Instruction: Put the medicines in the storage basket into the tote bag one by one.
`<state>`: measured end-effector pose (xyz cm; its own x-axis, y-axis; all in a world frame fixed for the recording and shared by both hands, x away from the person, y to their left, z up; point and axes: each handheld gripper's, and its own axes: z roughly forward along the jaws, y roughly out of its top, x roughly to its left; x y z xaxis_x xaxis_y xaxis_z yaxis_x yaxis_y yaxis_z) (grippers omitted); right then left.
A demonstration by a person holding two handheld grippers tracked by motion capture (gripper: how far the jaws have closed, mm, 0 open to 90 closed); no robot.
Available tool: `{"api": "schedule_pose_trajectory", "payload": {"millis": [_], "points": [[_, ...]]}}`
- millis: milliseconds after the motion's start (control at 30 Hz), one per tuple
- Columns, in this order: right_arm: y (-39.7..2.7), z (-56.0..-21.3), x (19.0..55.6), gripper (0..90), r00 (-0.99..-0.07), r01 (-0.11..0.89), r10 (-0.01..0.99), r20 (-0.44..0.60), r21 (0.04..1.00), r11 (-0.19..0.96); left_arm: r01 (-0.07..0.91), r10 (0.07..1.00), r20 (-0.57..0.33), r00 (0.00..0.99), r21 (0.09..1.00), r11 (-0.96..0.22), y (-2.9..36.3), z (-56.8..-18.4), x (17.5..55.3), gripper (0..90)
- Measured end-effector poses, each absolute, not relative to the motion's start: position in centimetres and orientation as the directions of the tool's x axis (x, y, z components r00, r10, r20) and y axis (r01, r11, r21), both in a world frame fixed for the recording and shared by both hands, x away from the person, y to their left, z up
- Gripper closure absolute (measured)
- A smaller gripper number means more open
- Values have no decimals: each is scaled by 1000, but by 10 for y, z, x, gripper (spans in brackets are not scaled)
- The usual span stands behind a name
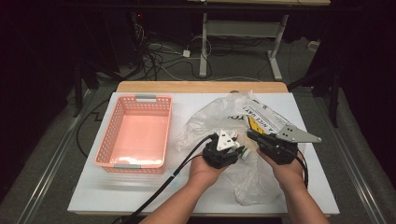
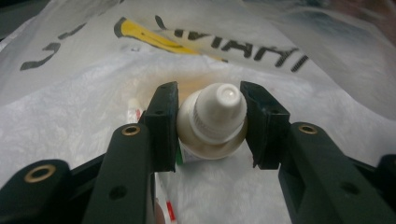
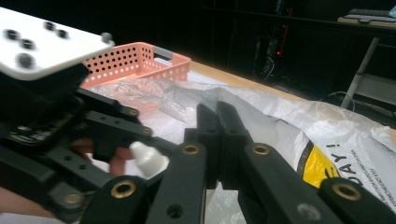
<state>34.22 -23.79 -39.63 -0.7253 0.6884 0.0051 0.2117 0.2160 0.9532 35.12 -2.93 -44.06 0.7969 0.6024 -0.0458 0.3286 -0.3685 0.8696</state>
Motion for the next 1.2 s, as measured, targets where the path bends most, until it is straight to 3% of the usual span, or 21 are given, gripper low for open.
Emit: {"api": "schedule_pose_trajectory", "payload": {"millis": [667, 867, 1200], "points": [[-249, -395, 345, 900, -705, 221, 709, 22, 956, 191, 336, 641, -50, 766, 882, -332, -72, -465, 381, 567], [-250, -396, 346, 900, -704, 225, 709, 24, 955, 192, 336, 621, -47, 782, 872, -357, -67, -458, 375, 399], [-247, -396, 345, 900, -710, 223, 704, 18, 954, 200, 348, 601, -71, 796, 867, -357, -44, -453, 359, 344]]}}
